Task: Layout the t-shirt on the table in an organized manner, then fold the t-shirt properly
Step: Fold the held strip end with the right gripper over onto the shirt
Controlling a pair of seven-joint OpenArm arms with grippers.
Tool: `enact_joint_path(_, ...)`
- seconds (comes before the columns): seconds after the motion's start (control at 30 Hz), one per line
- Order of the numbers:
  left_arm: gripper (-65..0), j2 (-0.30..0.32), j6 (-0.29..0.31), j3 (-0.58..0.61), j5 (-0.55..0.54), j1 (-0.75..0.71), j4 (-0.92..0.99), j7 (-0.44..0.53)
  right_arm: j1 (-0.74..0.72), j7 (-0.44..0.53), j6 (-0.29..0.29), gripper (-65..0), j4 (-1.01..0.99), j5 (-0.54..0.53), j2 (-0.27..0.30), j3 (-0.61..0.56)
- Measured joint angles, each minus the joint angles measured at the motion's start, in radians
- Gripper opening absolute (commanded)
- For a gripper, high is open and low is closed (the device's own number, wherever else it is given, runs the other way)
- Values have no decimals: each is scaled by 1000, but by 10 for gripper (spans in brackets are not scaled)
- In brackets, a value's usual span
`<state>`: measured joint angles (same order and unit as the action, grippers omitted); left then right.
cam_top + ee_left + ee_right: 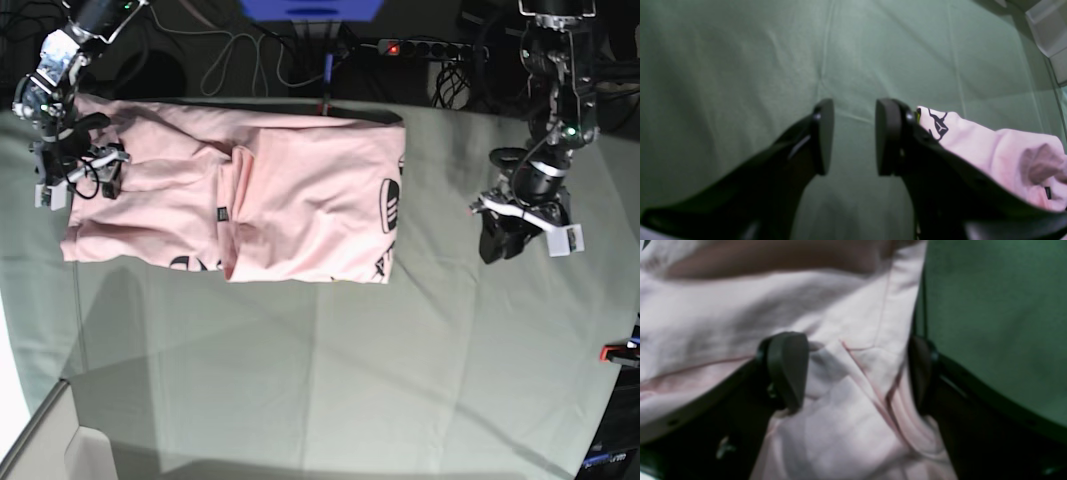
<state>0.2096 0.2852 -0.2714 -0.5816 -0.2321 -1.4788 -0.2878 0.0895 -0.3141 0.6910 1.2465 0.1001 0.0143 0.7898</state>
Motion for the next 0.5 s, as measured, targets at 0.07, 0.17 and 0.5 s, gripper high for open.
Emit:
enact_joint_path(0.07,-442,-3,0,0,0,0,0,0,0,2,0,-302,-5,-2,0,0)
enact_joint_path(0.17,-442,-5,0,0,0,0,0,0,-9,23,-4,-412,-34,-11,2,2)
enact_joint_path(0.5,-442,-5,0,0,0,0,0,0,-11,29,-3,-650,-50,-27,2,2)
